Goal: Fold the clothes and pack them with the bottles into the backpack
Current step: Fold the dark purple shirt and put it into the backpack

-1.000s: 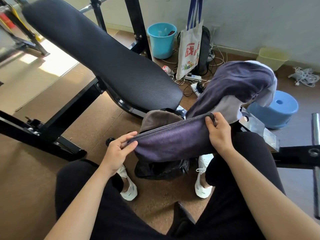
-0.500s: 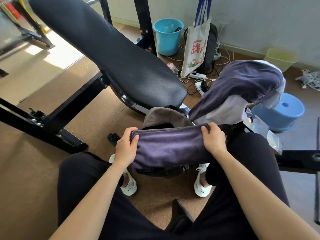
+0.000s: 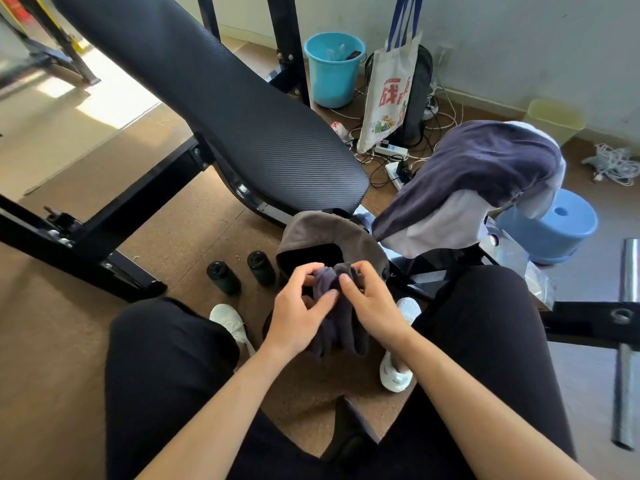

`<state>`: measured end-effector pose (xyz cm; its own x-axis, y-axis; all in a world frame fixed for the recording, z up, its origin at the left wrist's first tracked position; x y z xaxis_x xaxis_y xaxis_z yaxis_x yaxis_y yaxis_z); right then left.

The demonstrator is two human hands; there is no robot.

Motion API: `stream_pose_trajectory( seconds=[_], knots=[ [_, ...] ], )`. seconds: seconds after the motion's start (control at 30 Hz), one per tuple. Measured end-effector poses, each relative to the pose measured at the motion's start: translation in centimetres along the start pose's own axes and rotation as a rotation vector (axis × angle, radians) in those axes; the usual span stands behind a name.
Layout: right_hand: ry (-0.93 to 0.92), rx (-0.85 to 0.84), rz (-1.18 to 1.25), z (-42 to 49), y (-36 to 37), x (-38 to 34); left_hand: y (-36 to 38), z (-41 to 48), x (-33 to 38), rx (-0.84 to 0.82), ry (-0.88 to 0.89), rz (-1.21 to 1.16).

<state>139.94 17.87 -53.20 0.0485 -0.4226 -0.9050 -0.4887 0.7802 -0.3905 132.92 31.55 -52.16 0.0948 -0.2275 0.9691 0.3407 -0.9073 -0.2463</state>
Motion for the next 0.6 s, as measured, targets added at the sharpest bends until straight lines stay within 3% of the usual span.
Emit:
stream_pose_trajectory(
  seconds=[0.13,0.3,0.4,0.47,0.6],
  knots=[
    [0.020,-0.103,0.055,-0.6,0.4,-0.2,1.2,-0.6,-0.5,-0.142,-0.176,-0.366],
    [0.003,-0.048,-0.023,-0.1,-0.3,0.4,2.0,-1.1,-0.2,-0.284,-0.228,-0.489],
    [0.047,-0.015,0.051,0.6,-0.9,1.3,2.1,-1.0,-0.4,-0.311,-0.246,-0.546],
    [0.110,-0.016,0.203,0.8,-1.0,1.6,1.3,-0.5,-0.6,-0.220,-0.210,-0.533],
    [0.249,-0.092,0.517,0.7,-0.4,1.9,-2.8,0.5,-2.2,0.202,-0.161,-0.339]
  ],
)
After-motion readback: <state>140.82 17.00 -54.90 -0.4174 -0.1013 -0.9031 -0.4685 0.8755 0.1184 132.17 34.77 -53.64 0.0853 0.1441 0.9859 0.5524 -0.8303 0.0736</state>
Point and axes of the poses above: each hand's wrist, its own z-axis towards the middle knuckle, its own y-axis out of the palm, x = y × z, the point moved 9 cm from there along z, towards the middle knuckle, and after that the axes turned 10 degrees about -z, right-handed, at the moved point
